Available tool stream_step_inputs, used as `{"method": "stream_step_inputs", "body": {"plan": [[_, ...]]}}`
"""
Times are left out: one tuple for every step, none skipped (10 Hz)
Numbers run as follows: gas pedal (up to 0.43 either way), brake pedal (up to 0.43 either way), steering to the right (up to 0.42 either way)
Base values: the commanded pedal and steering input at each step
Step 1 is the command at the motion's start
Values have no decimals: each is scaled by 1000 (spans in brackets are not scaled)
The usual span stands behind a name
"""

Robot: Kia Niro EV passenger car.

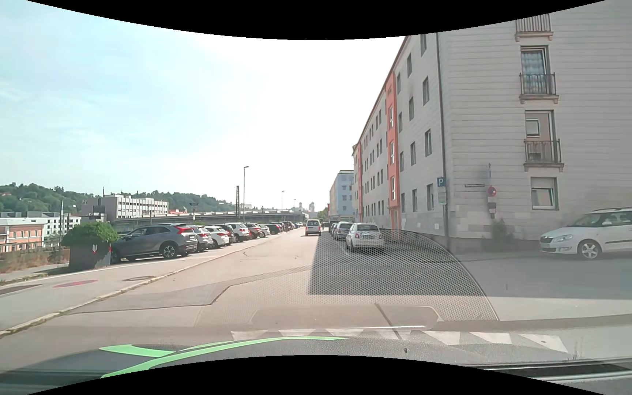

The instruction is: Follow the waypoints while adhering to traffic rules and regulations

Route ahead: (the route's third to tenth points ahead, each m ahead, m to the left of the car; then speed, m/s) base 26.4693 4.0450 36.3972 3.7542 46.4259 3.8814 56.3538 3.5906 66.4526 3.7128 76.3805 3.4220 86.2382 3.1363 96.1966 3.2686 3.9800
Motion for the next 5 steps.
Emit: {"method": "stream_step_inputs", "body": {"plan": [[0, 0, -45], [110, 0, -46], [177, 0, -45], [209, 0, -46], [228, 0, -46]]}}
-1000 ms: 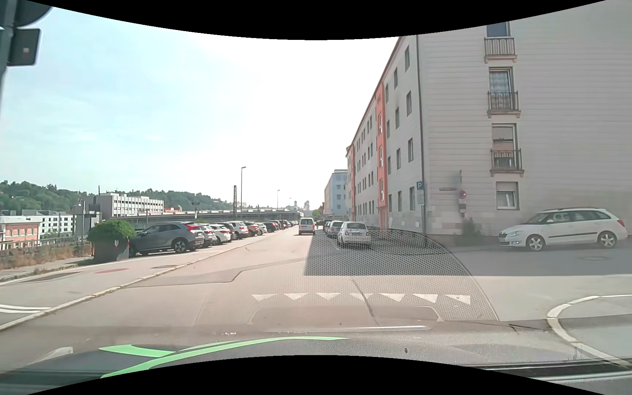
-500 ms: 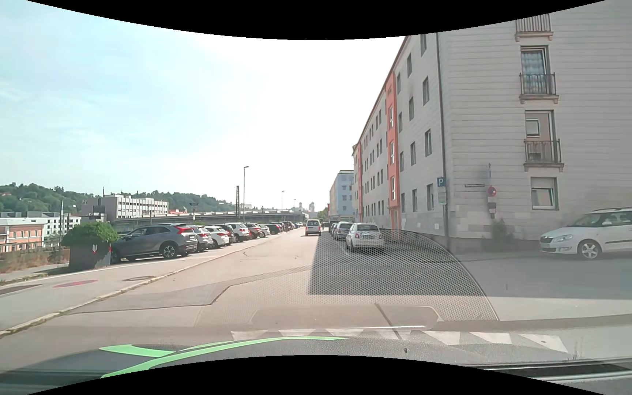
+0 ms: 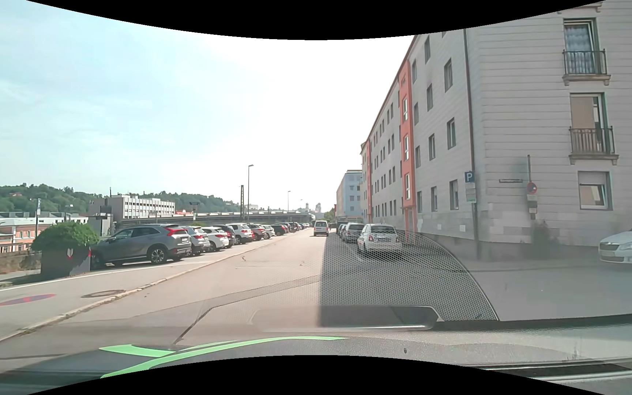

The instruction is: Follow the waypoints while adhering to traffic rules and regulations

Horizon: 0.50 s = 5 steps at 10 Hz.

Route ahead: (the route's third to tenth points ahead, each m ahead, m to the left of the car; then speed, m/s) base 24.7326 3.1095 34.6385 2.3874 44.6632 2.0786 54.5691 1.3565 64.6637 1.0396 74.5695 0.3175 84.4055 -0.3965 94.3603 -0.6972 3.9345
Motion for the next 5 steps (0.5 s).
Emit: {"method": "stream_step_inputs", "body": {"plan": [[248, 0, -46], [268, 0, -46], [268, 0, -46], [268, 0, -45], [268, 0, -43]]}}
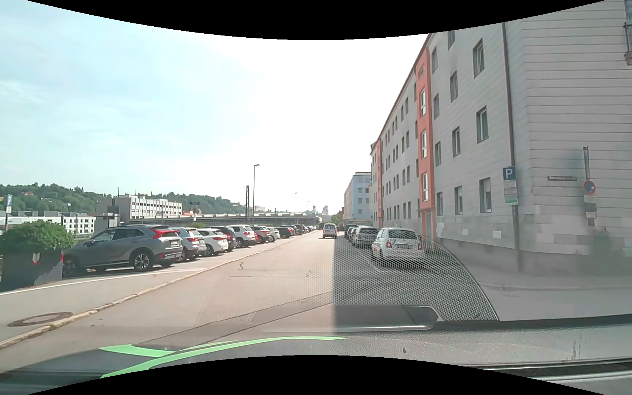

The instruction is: Follow the waypoints while adhering to traffic rules and regulations

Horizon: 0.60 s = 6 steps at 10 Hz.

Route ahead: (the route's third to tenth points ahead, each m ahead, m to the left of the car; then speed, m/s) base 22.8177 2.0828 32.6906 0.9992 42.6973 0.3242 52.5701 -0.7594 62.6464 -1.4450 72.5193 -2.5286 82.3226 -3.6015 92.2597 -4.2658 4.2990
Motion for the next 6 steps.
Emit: {"method": "stream_step_inputs", "body": {"plan": [[248, 0, -38], [248, 0, -35], [248, 0, -33], [248, 0, -24], [248, 0, -15], [248, 0, -2]]}}
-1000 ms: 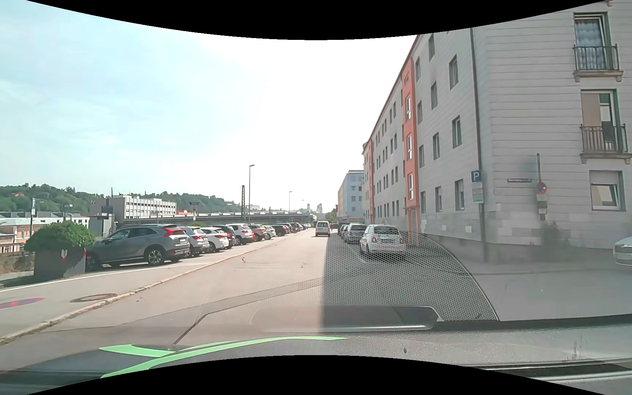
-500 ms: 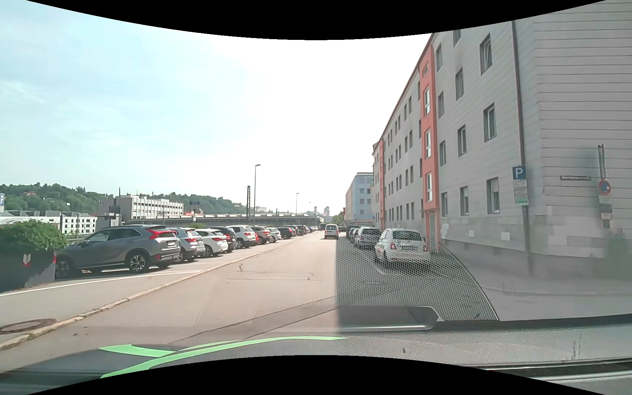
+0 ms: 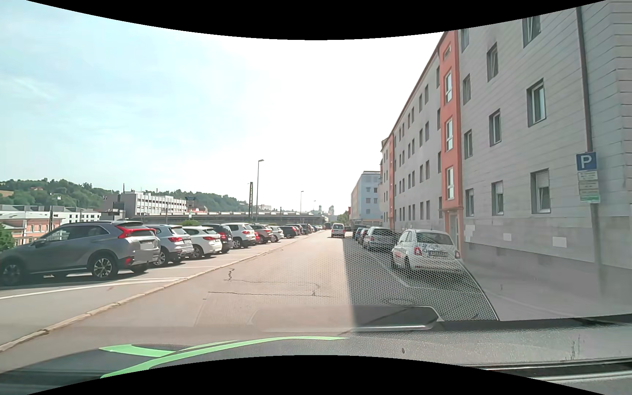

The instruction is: Follow the waypoints while adhering to traffic rules and regulations

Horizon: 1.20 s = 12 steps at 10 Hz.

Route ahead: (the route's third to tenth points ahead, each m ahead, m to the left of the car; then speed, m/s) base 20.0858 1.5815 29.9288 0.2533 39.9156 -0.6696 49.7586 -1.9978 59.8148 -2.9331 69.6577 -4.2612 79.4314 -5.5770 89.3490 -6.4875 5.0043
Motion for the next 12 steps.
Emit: {"method": "stream_step_inputs", "body": {"plan": [[240, 0, 9], [240, 0, 16], [240, 0, 20], [240, 0, 23], [240, 0, 27], [240, 0, 30], [240, 0, 29], [240, 0, 28], [240, 0, 27], [240, 0, 26], [240, 0, 26], [240, 0, 23]]}}
